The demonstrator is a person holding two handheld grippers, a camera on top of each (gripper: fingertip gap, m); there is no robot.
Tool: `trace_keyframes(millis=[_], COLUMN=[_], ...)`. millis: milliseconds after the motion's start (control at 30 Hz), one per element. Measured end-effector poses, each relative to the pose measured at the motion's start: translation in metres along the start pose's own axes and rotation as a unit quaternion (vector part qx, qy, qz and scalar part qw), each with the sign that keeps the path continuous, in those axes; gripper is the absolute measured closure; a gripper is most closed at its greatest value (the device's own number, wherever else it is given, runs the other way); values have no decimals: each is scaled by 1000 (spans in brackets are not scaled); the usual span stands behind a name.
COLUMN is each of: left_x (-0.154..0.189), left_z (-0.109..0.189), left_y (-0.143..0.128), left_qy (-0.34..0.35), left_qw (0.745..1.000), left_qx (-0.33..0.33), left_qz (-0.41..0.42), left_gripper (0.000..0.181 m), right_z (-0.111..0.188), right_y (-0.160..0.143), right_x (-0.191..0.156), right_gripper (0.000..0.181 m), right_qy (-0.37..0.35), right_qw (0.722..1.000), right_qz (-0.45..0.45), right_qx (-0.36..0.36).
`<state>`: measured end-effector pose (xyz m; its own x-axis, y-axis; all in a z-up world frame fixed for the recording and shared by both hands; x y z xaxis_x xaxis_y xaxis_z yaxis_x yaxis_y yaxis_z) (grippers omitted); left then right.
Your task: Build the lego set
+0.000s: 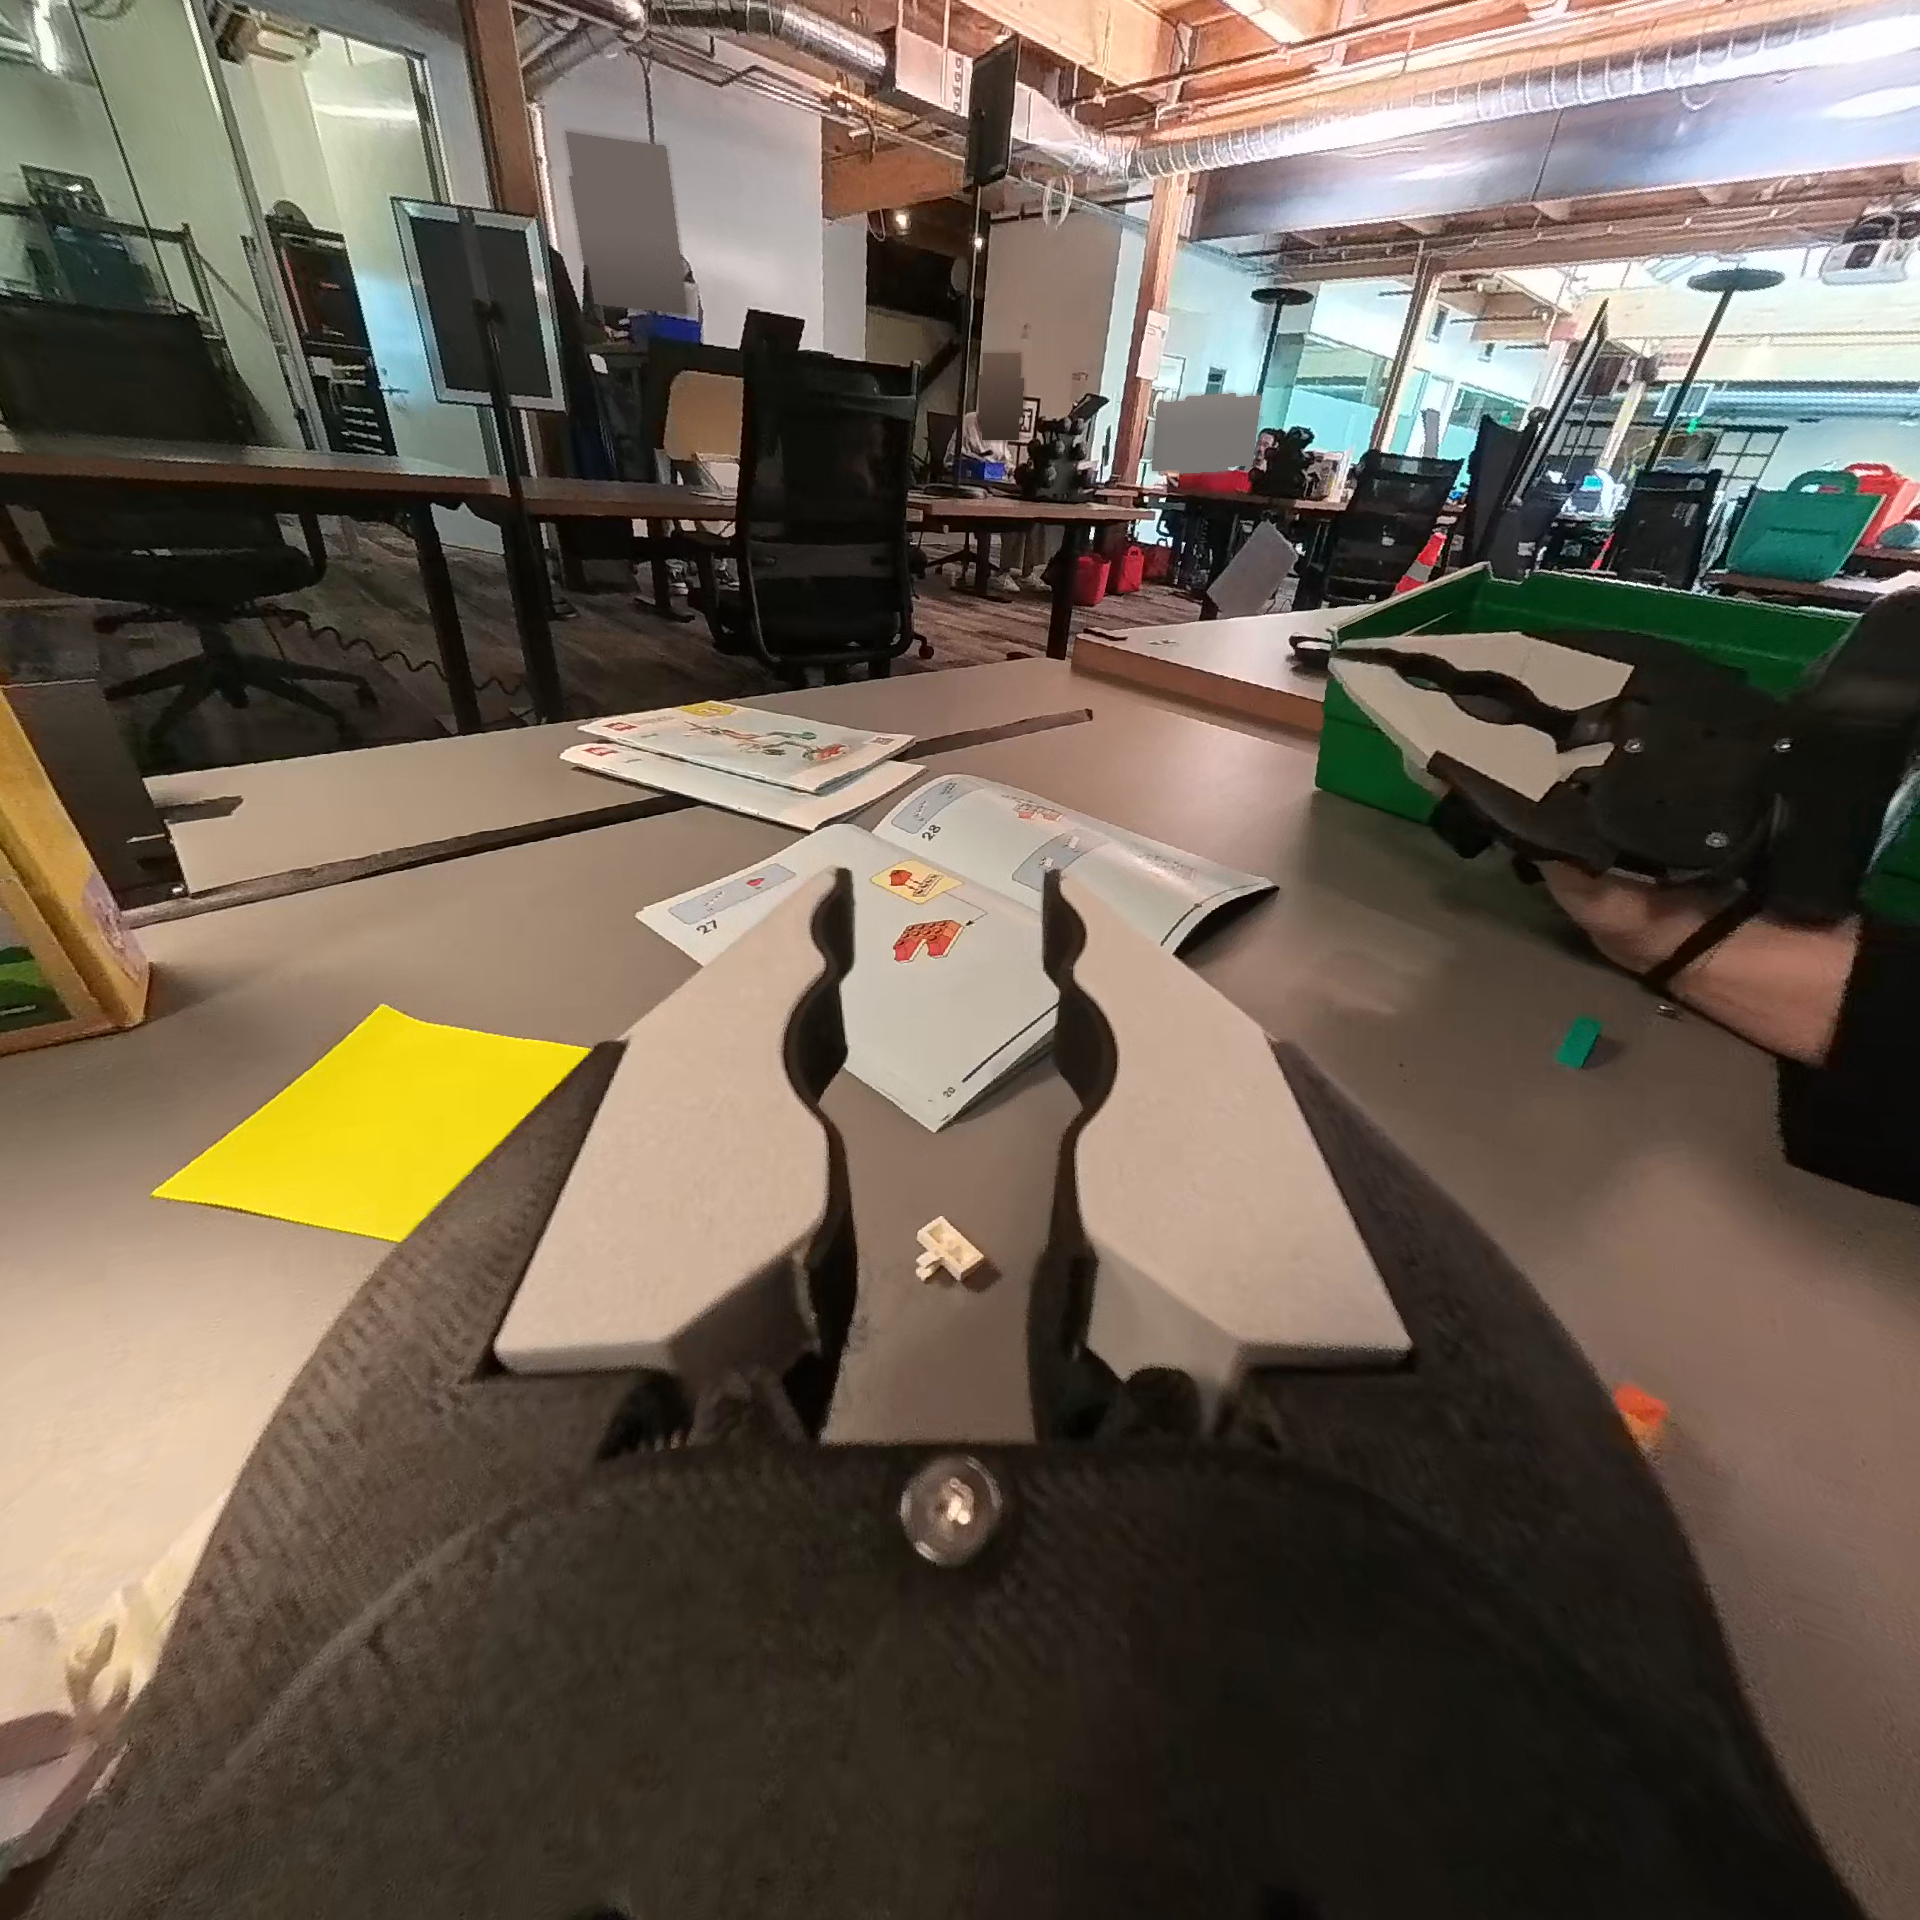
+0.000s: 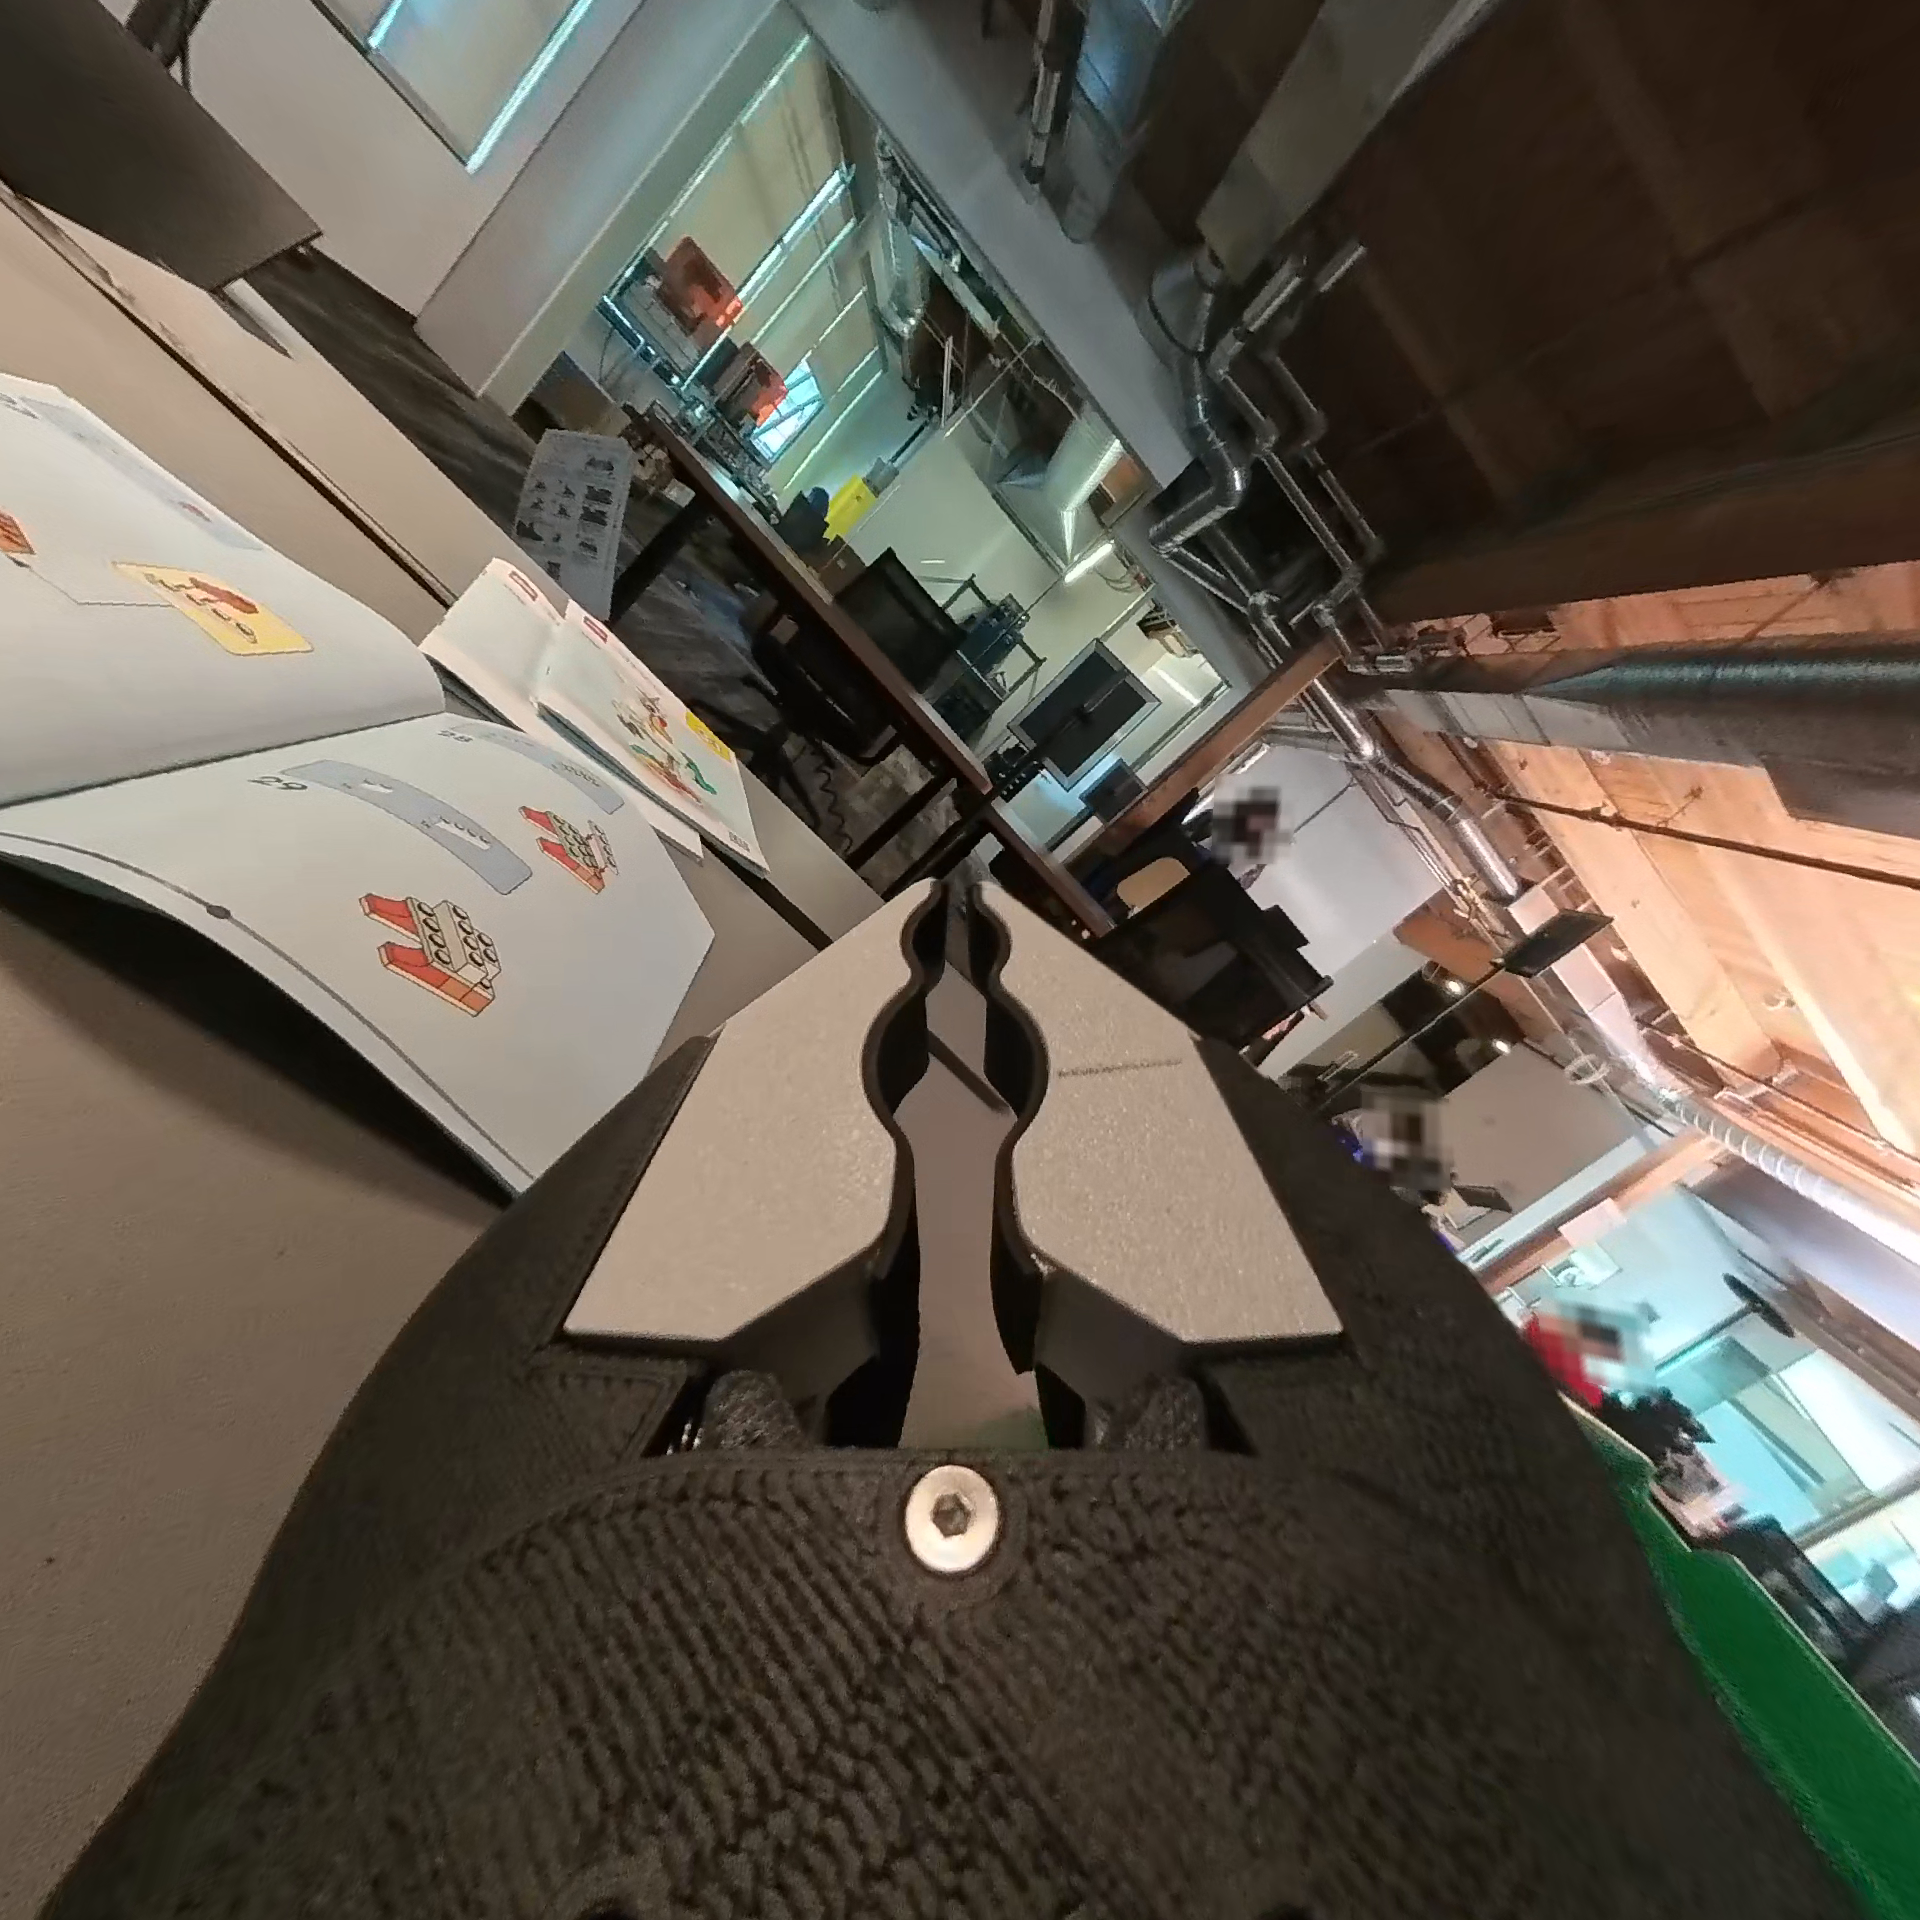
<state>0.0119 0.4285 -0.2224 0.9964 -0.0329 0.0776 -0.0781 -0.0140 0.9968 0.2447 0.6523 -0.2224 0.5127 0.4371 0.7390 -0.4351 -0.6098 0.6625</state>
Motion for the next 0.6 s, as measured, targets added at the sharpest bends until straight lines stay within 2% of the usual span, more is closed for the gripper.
trace_keyframes(millis=[167,600], left_x=[1,1], left_z=[-1,-1], left_y=[-1,-2], left_qy=[-6,-11], left_qw=[1000,1000], left_qx=[-4,-6], left_qz=[2,8], left_gripper=[147,148], right_z=[-1,-2], right_y=[-1,-1], right_x=[-5,-8], right_gripper=[181,181], right_qy=[12,24], right_qw=[1000,999], right_qz=[24,22], right_qx=[-6,-6])
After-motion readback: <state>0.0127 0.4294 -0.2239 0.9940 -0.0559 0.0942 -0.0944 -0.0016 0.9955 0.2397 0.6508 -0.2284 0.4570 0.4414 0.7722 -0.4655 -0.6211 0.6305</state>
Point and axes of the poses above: each gripper's, where its closed fingertips meet, z back along the fingers, y out of its top, x = y × z across the jaws, the point moved 6 cm from there along z, back along the fingers, and after that the axes turned 5 degrees about y, right-handed, at the moved point
